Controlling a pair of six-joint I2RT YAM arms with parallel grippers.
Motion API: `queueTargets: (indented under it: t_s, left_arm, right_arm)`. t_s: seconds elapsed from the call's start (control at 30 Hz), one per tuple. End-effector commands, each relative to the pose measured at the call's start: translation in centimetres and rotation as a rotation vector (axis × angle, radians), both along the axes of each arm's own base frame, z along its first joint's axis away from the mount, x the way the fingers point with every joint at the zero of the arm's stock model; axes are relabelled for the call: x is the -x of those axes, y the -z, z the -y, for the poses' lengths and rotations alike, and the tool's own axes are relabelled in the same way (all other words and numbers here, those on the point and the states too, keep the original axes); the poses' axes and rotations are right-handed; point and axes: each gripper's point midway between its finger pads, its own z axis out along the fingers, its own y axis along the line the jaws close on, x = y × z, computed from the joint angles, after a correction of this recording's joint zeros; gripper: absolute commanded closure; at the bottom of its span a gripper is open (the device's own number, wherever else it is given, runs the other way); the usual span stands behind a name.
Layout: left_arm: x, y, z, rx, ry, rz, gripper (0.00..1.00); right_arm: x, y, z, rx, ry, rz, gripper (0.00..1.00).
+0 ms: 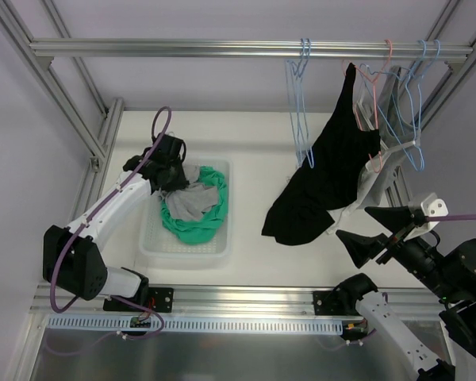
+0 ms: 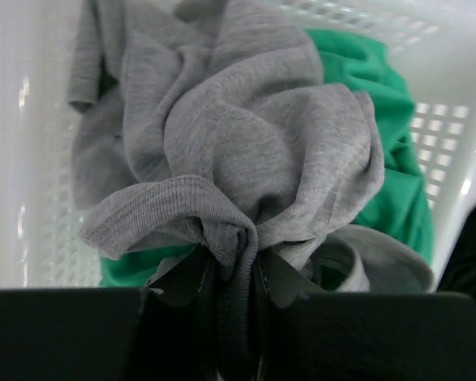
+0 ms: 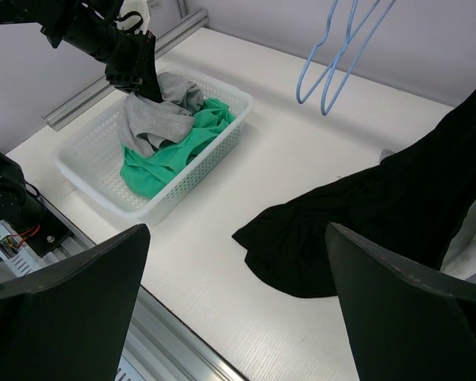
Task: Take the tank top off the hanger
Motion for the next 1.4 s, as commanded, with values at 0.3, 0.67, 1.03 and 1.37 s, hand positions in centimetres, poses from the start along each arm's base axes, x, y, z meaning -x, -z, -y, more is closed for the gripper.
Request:
queueTargets:
  t_s: [0.3, 0.67, 1.03, 1.37]
  left_arm:
    - [1.9, 8.8, -1.9, -0.062, -0.107, -0.228, 1.0]
    - [2.0, 1.2, -0.8, 0.075, -0.032, 0.007, 0.44]
    - [5.9, -12.6, -1.5, 0.188, 0.051, 0.302, 0.01]
    - [14.8, -14.3, 0.1, 0.33, 0.35, 0.4, 0.01]
  right_arm:
    - [-0.5, -0.2, -1.3, -0.037, -0.049, 0.019, 0.01]
    - [-2.0, 0.5, -2.3, -0.028, -0.061, -0.026, 0.0]
    - [-8.4, -1.6, 1.5, 0.085, 0.284, -0.079, 0.0]
    - [-19.4, -4.0, 6.2, 0.297, 0.562, -0.195, 0.04]
